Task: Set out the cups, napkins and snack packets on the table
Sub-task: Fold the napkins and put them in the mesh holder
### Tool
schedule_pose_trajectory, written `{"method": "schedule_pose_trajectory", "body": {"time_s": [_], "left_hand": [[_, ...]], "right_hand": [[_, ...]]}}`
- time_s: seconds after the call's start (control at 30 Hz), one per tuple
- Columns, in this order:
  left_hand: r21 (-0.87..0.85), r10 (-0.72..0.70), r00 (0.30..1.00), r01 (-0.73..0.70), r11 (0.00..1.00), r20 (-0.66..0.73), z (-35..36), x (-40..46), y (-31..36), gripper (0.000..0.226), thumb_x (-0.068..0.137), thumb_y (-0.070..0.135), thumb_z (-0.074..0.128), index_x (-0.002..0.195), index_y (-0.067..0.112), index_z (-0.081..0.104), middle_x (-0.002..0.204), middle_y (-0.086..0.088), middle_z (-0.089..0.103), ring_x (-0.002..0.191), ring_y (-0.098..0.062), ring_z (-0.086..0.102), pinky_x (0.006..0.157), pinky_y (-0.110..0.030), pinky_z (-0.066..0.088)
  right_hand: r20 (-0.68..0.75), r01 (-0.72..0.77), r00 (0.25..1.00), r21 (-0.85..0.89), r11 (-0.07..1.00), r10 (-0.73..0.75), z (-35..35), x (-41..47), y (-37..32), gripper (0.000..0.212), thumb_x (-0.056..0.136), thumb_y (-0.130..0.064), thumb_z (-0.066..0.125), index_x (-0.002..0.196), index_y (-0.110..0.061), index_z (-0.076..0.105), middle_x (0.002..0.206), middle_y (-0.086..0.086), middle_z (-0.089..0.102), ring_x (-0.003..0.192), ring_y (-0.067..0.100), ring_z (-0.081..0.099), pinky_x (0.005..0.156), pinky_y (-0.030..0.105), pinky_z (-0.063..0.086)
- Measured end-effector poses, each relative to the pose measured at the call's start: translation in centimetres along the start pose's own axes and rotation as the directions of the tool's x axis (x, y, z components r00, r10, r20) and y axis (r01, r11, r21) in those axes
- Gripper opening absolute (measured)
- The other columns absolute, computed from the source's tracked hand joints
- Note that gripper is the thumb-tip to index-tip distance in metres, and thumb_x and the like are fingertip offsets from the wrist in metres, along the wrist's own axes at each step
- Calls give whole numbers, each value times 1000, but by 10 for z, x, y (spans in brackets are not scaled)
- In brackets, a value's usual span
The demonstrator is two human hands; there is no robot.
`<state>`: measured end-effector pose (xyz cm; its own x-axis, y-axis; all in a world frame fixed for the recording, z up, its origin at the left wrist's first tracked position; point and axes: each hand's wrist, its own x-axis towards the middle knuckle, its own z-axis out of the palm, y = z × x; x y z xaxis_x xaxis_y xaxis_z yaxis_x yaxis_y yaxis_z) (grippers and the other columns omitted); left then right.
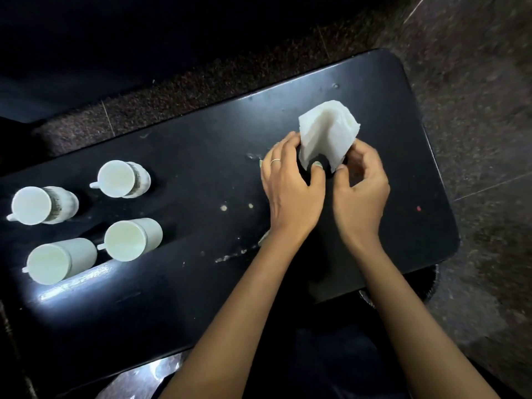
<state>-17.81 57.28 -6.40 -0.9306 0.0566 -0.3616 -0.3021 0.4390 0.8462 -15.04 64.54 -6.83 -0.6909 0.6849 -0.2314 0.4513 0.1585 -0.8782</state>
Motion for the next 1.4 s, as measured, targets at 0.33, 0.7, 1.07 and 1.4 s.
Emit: {"method": "schedule_pose_trajectory", "body": {"time_s": [0.33,0.7,1.07,1.4], "left_hand": [[217,-49,993,25,976,104,8,6,-16,76,86,22,56,148,39,15,158,7,10,143,-18,11,114,-44,13],[62,-74,990,67,996,121,13,0,-26,69,90,13,50,150,26,19,155,5,29,139,-12,31,106,-20,25],[-254,-287,958,279,926,9,30,-22,-25,57,89,3,47,143,16,35,143,-7,48,131,-15,45,112,-38,34],[-233,-279,959,282,931,45,-5,-14,-41,71,83,4,47,146,32,29,149,3,41,136,-8,37,114,-32,31]], "right_hand": [[-43,-70,997,-274,959,61,5,-1,15,44,79,-4,56,119,-23,56,137,-2,37,120,13,32,105,33,26],[136,-85,986,-81,993,95,-1,11,24,73,80,8,42,146,-21,30,151,-3,35,139,11,33,114,38,30],[167,-373,926,294,880,337,-2,47,37,45,101,-41,24,133,-22,50,140,-3,51,127,11,48,108,28,33],[320,-449,884,372,812,342,38,24,34,55,100,-50,19,121,-20,61,98,-19,70,97,-3,64,94,21,47]]}}
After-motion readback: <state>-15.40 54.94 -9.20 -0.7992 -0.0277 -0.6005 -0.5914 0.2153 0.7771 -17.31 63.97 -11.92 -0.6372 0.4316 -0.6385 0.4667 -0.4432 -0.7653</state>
